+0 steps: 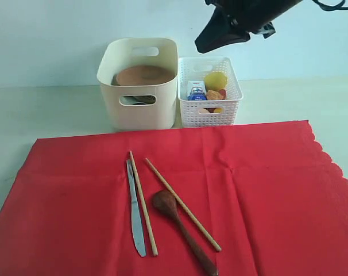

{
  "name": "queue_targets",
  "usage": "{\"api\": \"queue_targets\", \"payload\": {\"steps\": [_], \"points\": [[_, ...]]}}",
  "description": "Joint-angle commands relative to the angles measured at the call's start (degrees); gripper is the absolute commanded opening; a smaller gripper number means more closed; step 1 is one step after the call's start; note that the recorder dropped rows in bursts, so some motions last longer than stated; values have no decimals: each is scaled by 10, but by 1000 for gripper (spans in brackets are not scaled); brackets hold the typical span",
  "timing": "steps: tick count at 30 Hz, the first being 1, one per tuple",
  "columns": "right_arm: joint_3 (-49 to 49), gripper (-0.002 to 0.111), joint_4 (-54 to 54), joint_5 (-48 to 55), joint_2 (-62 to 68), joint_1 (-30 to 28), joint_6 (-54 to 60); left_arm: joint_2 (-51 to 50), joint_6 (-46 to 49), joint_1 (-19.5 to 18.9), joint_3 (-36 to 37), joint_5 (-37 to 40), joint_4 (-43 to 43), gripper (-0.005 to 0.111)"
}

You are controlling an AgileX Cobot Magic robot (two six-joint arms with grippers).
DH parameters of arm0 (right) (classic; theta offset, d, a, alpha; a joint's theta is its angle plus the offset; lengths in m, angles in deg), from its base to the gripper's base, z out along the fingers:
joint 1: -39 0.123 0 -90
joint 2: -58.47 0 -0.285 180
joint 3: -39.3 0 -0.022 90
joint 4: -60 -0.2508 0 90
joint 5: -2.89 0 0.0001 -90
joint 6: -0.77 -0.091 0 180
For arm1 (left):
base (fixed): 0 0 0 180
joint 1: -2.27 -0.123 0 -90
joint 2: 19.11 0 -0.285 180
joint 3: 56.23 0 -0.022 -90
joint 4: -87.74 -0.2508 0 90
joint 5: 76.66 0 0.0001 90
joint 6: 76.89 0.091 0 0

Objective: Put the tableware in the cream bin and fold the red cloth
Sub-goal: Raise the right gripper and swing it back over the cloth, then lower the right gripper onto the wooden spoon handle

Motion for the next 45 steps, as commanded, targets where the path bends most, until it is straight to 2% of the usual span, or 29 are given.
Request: {"api": "queue_targets", "payload": {"steps": [1, 15, 19, 26, 34, 45], "points": [[-79, 0, 21, -34, -85, -2, 14, 4, 1, 0, 0, -5, -1, 0], [-308, 0, 60, -105, -317, -2, 103, 4, 1, 0, 0, -5, -1, 0], [-364, 0, 52, -163, -360, 0, 94, 4, 1, 0, 0, -5, -1, 0], [-372, 0, 0, -135, -373, 0, 95, 4, 1, 0, 0, -5, -1, 0], [-372, 0, -5, -158, -371, 0, 95, 4, 1, 0, 0, -5, -1, 0], [-372, 0, -41, -142, -289, 0, 103, 4, 1, 0, 0, -5, -1, 0]]}}
